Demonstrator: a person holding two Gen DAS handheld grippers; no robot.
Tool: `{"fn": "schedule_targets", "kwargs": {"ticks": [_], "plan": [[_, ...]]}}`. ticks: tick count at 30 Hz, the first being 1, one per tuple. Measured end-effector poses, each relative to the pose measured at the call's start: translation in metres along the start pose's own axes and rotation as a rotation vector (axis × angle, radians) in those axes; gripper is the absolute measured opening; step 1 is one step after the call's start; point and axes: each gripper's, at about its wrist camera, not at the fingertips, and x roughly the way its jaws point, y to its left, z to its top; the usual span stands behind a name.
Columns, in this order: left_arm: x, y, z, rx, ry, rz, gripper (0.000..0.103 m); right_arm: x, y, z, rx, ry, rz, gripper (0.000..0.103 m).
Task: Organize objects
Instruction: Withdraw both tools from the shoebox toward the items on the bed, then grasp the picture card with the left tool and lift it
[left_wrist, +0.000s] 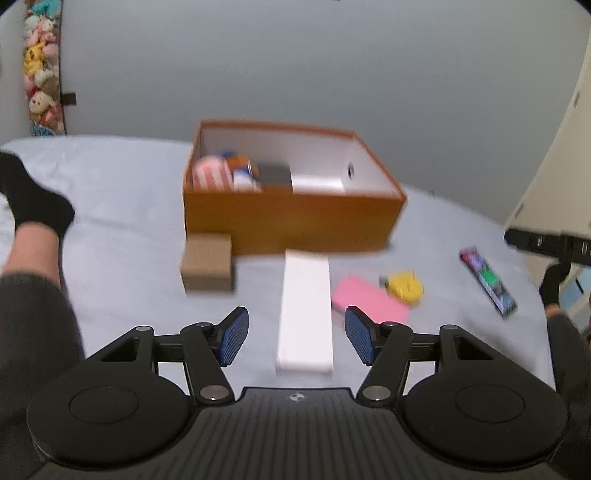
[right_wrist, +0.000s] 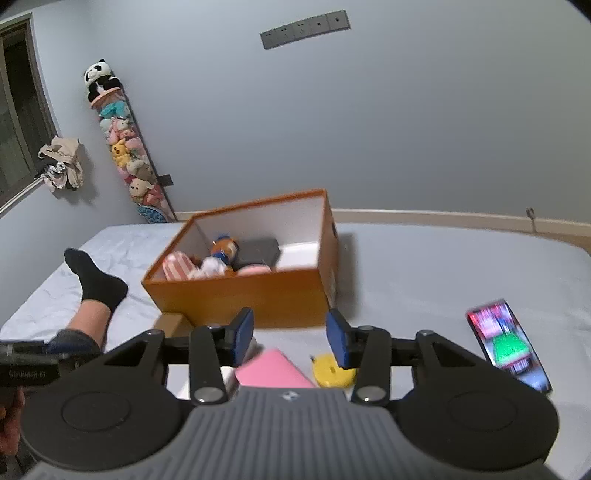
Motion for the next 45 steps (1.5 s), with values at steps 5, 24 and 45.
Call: {"fn": "schedule_targets", "kwargs": {"ticks": [5,24,45], "plan": [[0.003,-0.003,-0.038,-0.001,0.066,0.009,0.071,-0.013,-0.01,-0.026,0.042,0.011,-0.008,0.049],[-0.008,-0.024,-0.129,0.06,0.336,0.083,0.071,-0.022,-0.018,-0.081,0.086,0.088,0.007,0.058],[0.019,-0.043,-0.165,0.002,0.391,0.151,0.091,-0.017,-0.017,-0.087,0.08,0.105,0.014,0.062]]}}
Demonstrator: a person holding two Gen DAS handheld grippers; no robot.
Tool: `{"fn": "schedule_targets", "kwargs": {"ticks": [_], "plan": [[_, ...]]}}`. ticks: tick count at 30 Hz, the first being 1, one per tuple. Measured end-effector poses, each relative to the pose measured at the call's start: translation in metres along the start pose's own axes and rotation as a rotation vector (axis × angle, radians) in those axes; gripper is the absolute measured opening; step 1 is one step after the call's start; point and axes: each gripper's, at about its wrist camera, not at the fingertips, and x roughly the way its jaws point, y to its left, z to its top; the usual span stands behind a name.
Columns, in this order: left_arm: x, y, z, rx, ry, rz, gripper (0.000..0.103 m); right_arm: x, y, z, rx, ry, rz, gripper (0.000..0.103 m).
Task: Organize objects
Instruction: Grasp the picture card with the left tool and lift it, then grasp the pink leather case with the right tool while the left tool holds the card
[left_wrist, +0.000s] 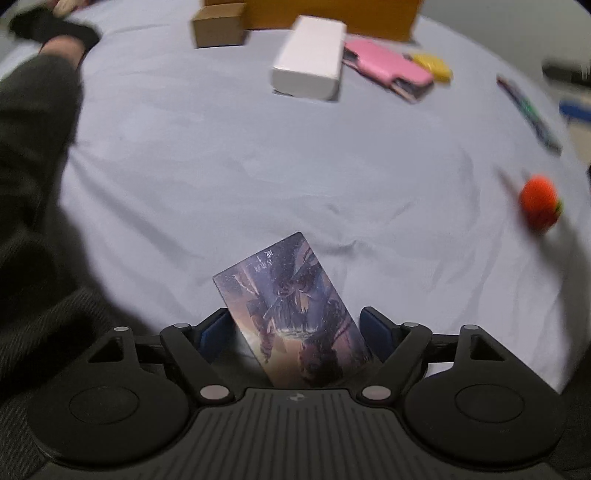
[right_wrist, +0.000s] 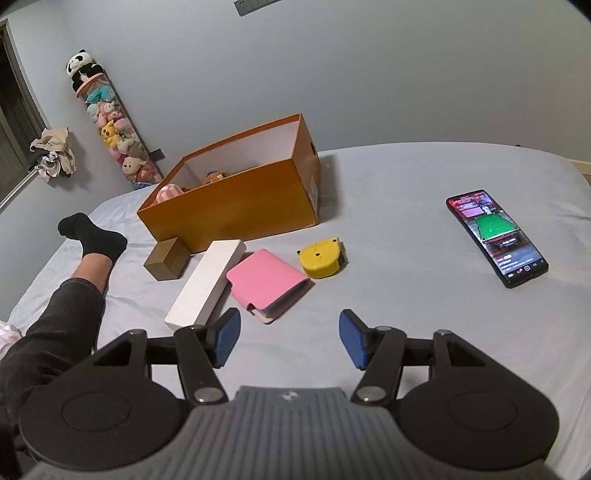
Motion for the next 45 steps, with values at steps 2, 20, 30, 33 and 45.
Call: {"fn": "schedule_targets", "kwargs": {"ticks": [2,20,30,33,45], "plan": [[0.005,-0.01,0.0,0.075,-0.006,0.029,0.089,0.0,0.001,-0.001,-0.003,0.003,-0.001,0.062],[0.025,0.033,0.088,0.183,-0.135,0.018,0.07,0.027,0.0,-0.006,-0.017,0.071,-0.038,0.063],[0.041,0.072,0.131,0.167,-0.155,0.017,0.069,0.085,0.032,0.01,-0.216,0.124,-0.033,0.063],[0.043,0.072,0.132,0.187,-0.157,0.028,0.072,0.107,0.045,0.015,-0.352,0.138,-0.057,0.063],[0.032,0.072,0.117,0.188,-0.14,0.031,0.076,0.168,0.067,0.024,-0.615,0.228,-0.022,0.073]]}}
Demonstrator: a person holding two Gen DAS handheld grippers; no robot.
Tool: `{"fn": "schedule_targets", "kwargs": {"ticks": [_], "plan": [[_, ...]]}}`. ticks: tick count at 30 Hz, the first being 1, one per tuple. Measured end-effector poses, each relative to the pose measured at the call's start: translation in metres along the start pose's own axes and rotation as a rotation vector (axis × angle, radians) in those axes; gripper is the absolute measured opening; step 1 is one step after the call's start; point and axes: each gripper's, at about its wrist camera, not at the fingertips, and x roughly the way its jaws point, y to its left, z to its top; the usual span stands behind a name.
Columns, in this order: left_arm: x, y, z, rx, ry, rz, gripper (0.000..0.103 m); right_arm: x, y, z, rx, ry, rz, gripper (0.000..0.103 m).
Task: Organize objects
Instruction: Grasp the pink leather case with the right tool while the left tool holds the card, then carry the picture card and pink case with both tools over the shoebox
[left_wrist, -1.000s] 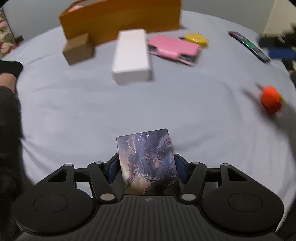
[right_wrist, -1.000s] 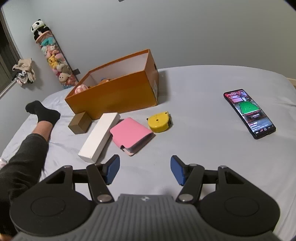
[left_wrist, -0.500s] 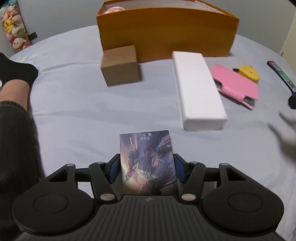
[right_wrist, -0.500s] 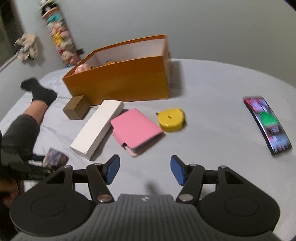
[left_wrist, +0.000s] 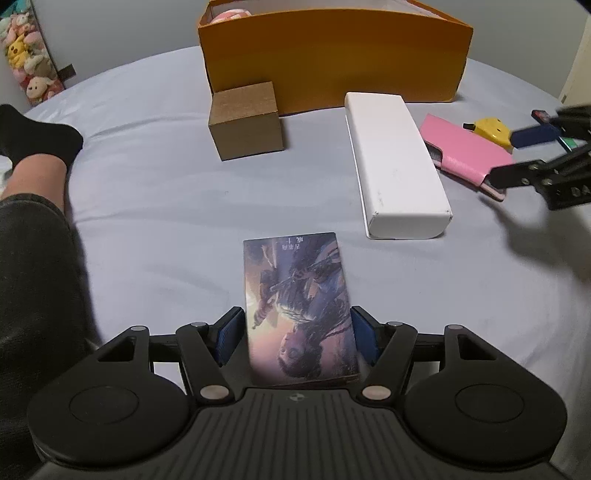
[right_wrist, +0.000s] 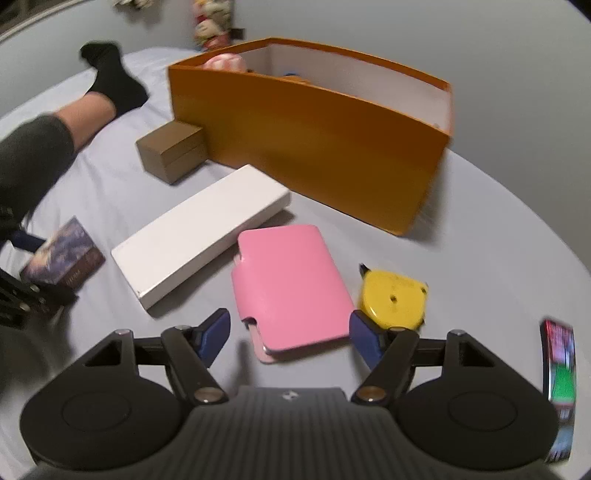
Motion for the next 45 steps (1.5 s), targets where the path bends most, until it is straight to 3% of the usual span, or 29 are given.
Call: {"fn": "schedule_targets", "kwargs": {"ticks": [7,13,19,29,45], "plan": [[0.0,0.004,0.001,-0.004,-0.03,-0.034,0.07,0.026,-0.003,0.019,-0.084,0.034,0.038,0.075],[0.0,0.005,-0.001,0.001,-0.041,-0.048,0.068,0.047,-0.003,0.03,-0.156,0.097,0.067,0.084],[0.0,0.005,0.002,0.005,-0.046,-0.044,0.068,0.059,-0.011,0.034,-0.114,0.168,0.11,0.083],[0.002,0.005,0.005,0.011,-0.04,-0.024,0.071,0.043,-0.003,0.02,0.026,0.229,0.062,0.082],[0.001,0.001,0.006,0.033,-0.03,-0.009,0.071,0.03,0.01,0.01,0.025,0.283,0.104,0.083]]}}
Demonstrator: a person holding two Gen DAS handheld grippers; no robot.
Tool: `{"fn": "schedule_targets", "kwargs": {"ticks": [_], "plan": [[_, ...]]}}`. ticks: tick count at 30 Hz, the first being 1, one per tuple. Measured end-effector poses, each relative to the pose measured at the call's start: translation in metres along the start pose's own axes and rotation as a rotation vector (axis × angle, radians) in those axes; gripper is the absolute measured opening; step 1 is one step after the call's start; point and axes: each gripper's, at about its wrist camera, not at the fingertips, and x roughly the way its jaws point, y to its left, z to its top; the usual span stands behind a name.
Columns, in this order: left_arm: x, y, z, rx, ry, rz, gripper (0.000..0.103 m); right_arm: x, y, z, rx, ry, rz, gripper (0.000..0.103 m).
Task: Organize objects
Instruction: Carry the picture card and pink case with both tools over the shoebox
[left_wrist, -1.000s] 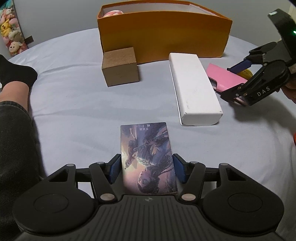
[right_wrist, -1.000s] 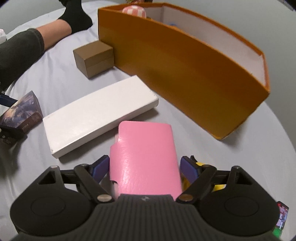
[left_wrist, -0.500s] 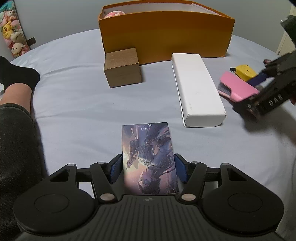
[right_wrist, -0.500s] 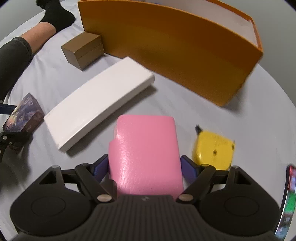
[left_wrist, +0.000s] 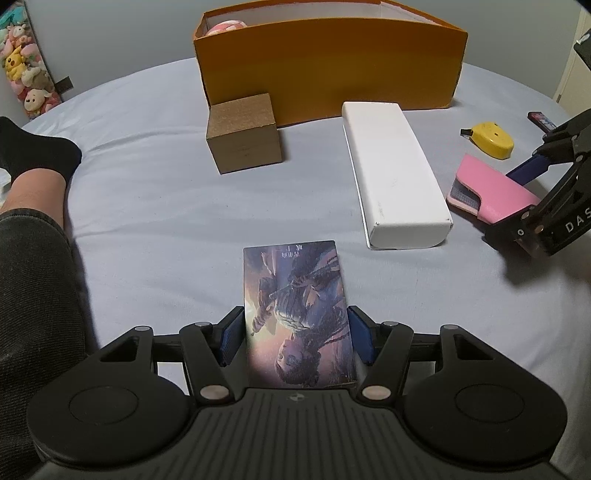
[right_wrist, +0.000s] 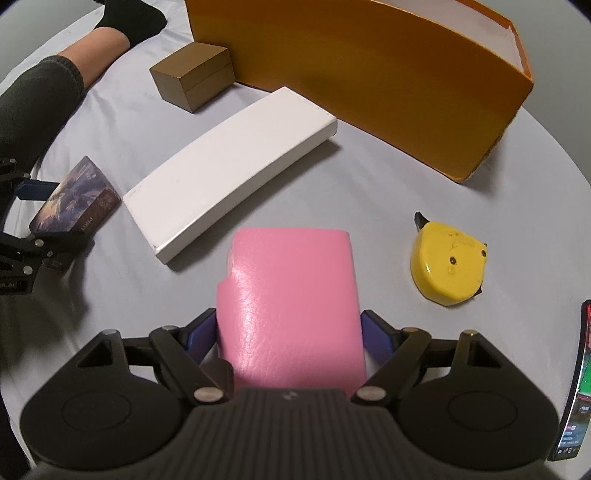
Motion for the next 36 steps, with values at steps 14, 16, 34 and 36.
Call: {"fn": "schedule_targets", "kwargs": {"ticks": [14,16,34,36], "plan": [[0.001,0.002,-0.002,-0.007,-0.011,-0.023,0.067,0.0,-0.001,-0.005,0.013,-0.008,0.021,0.082],[0.001,0.001,-0.001,-0.006,-0.014,-0.022,0.067,0.0,0.001,-0.005,0.007,-0.013,0.013,0.082],[-0.019,0.009,0.008,-0.053,-0.076,-0.058,0.066,-0.03,-0.005,-0.012,0.068,-0.097,-0.005,0.079],[-0.024,0.009,0.011,-0.054,-0.086,-0.062,0.066,-0.035,-0.007,-0.012,0.077,-0.109,-0.007,0.079]]}}
